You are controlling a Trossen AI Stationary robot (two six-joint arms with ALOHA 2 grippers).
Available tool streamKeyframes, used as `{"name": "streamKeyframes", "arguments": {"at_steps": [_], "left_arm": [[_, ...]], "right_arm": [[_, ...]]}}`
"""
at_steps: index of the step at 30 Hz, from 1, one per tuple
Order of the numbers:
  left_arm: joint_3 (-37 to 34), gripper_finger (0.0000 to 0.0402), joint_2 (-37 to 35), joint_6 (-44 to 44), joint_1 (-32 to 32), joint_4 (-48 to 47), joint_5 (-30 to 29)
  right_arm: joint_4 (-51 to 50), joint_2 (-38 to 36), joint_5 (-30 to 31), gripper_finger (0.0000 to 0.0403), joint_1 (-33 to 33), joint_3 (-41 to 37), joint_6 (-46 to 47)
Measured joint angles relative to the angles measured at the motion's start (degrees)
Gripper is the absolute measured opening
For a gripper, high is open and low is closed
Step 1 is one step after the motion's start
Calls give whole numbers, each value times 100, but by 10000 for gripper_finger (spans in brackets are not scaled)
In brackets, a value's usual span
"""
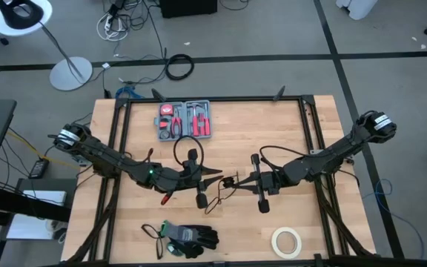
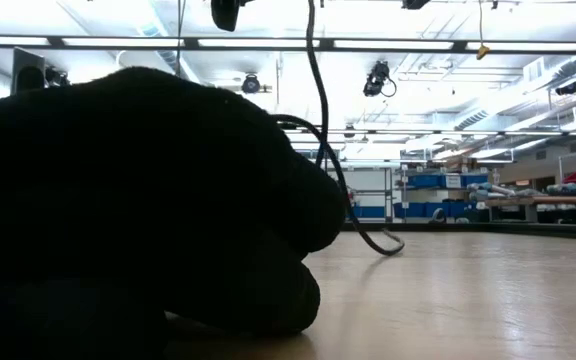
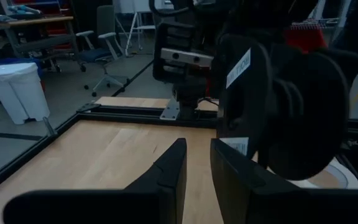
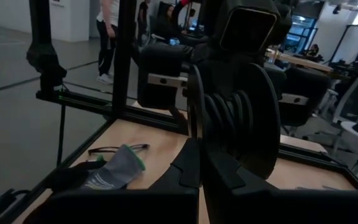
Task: Coil cords
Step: Uncoil the black wire cable from the black spool
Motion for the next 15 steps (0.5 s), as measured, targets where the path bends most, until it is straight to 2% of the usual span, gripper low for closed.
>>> {"name": "streamKeyframes", "arguments": {"at_steps": [15], "left_arm": [[2, 74, -2, -9, 0, -290, 92]], "right_arm": [[143, -76, 34, 0, -7, -2, -127]]}}
